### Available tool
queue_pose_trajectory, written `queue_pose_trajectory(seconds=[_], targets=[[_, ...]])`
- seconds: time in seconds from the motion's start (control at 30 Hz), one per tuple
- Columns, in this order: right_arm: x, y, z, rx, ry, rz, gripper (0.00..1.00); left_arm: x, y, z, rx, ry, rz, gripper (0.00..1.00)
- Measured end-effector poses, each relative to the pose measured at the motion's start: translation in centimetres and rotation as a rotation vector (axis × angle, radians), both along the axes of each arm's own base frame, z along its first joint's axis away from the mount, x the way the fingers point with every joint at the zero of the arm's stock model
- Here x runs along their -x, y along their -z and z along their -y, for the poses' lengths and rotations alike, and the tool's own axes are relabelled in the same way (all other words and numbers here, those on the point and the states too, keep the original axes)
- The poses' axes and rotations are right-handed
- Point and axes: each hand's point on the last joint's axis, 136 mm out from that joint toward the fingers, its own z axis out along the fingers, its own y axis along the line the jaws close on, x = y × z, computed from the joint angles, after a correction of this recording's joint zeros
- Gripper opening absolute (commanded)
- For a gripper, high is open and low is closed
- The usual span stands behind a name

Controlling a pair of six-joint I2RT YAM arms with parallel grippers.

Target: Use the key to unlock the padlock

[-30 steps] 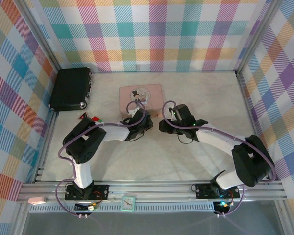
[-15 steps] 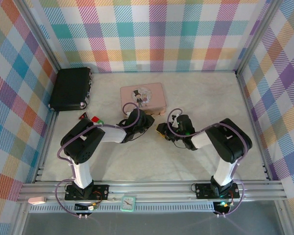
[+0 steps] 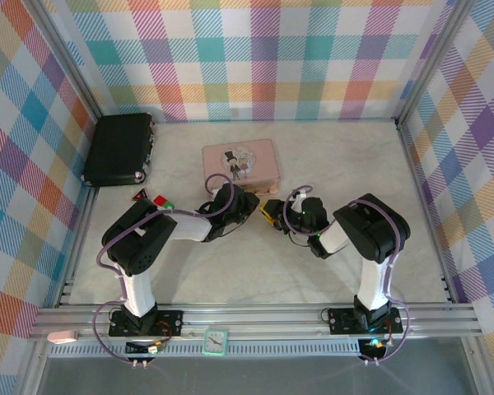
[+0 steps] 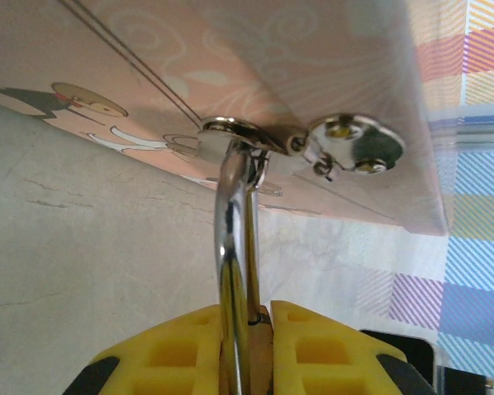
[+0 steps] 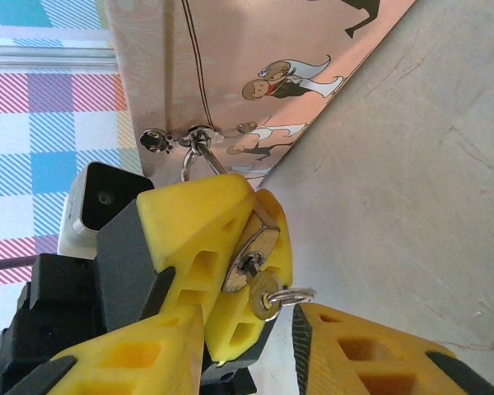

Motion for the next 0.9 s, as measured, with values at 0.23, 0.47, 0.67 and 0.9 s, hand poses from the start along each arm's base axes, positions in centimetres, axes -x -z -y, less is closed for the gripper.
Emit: queue_pose_trajectory(seconds=[0.23,0.47,0.67,0.9], targets=[[-0.3,0.5,-0.2,-0.028,0.012,-0.029,0.26,-0.1,-0.3,0.1,0.025,-0.009,0.004,0.00],[-0.9,-0.4,-0.5,-0.073,0.022,-0.032,0.13,-0.2,-0.8,0.2,0.047,-0.014,0.014,0.00],[-1.1,-0.7,-0.6,-0.113,0.029,-0.064,0.00,-0.4,-1.4,0.1,0.061,-0.025,0.037,0.00],[-1.5,-1.1,-0.8,-0.192,0.055,-0.160,0.00,-0.3,-1.9,-0.2,0.085,-0.023,0.101,0.00]])
